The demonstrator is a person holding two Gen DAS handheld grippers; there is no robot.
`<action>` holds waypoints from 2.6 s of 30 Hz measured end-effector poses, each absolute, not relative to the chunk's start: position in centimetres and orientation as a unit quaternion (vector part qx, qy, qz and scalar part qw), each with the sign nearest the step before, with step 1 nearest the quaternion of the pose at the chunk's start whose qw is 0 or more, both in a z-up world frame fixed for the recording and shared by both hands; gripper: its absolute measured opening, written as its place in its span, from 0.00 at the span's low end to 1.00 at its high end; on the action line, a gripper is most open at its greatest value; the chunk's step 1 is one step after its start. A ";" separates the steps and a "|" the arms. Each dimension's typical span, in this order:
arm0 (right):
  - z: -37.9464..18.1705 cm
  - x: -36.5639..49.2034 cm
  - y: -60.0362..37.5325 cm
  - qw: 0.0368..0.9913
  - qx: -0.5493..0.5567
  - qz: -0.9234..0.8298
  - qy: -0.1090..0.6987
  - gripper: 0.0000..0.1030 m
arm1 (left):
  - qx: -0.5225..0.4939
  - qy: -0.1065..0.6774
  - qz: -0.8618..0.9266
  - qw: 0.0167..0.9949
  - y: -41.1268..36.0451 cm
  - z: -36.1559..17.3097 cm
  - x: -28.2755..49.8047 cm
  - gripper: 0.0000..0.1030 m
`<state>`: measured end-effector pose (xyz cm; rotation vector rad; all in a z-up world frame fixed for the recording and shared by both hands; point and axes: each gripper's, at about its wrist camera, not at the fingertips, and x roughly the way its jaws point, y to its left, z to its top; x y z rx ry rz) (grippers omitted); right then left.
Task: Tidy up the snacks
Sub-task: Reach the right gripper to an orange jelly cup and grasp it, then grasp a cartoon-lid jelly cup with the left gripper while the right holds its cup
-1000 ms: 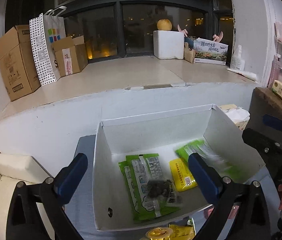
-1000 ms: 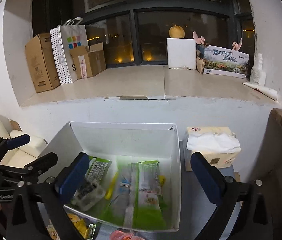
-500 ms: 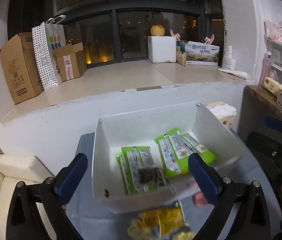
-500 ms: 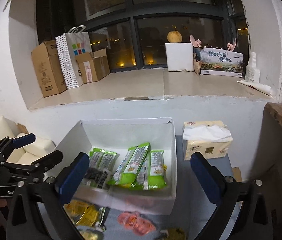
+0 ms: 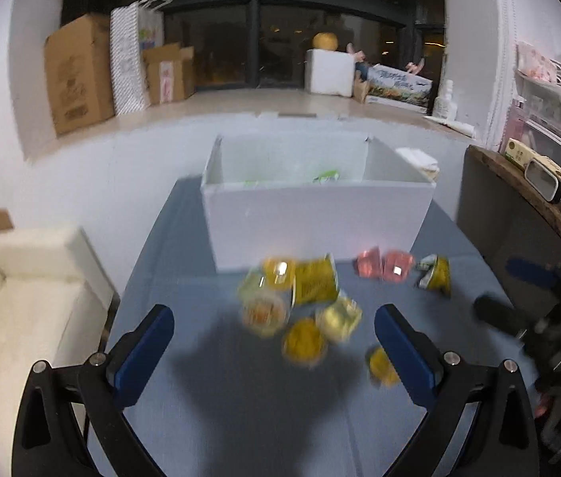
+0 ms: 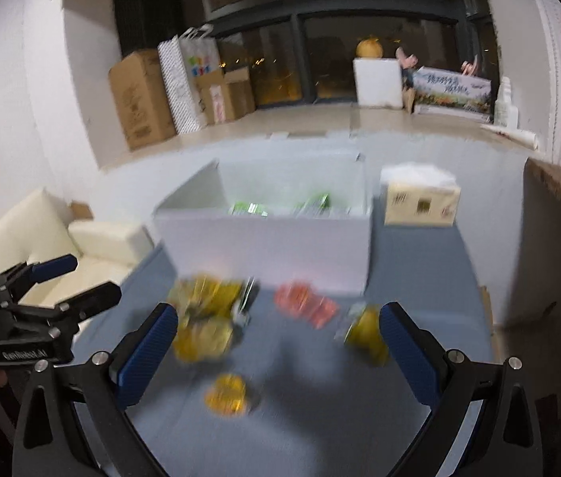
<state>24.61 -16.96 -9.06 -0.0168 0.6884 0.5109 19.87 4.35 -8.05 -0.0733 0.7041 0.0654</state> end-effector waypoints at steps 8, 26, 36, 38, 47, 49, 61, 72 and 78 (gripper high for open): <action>-15.2 22.5 -13.6 0.886 -0.047 0.255 0.385 1.00 | -0.034 0.344 0.032 0.938 4.3 -8.4 16.2 1.00; -18.9 24.8 -11.0 0.869 -0.052 0.236 0.432 0.72 | -0.044 0.357 0.031 0.932 5.3 -9.7 14.9 1.00; -18.3 24.3 -11.7 0.874 -0.057 0.240 0.419 0.50 | -0.047 0.365 0.030 0.929 6.0 -10.9 15.8 1.00; -17.7 24.0 -12.0 0.878 -0.056 0.236 0.413 0.50 | -0.049 0.367 0.023 0.929 6.3 -11.3 16.4 1.00; -14.7 21.6 -13.8 0.892 -0.042 0.232 0.384 0.50 | -0.056 0.383 0.009 0.922 6.8 -13.9 22.0 1.00; -14.5 21.2 -14.1 0.894 -0.038 0.231 0.383 0.50 | -0.057 0.384 0.003 0.922 6.7 -14.3 23.2 1.00; -15.0 20.7 -16.0 0.895 -0.029 0.208 0.395 0.50 | -0.079 0.406 0.027 0.910 6.4 -17.0 28.8 1.00; -15.2 20.8 -16.2 0.893 -0.020 0.208 0.399 0.50 | -0.085 0.419 0.024 0.904 6.6 -17.6 28.8 0.49; -14.8 20.6 -16.1 0.897 -0.017 0.210 0.389 0.50 | -0.085 0.390 0.016 0.917 6.3 -15.5 26.9 0.49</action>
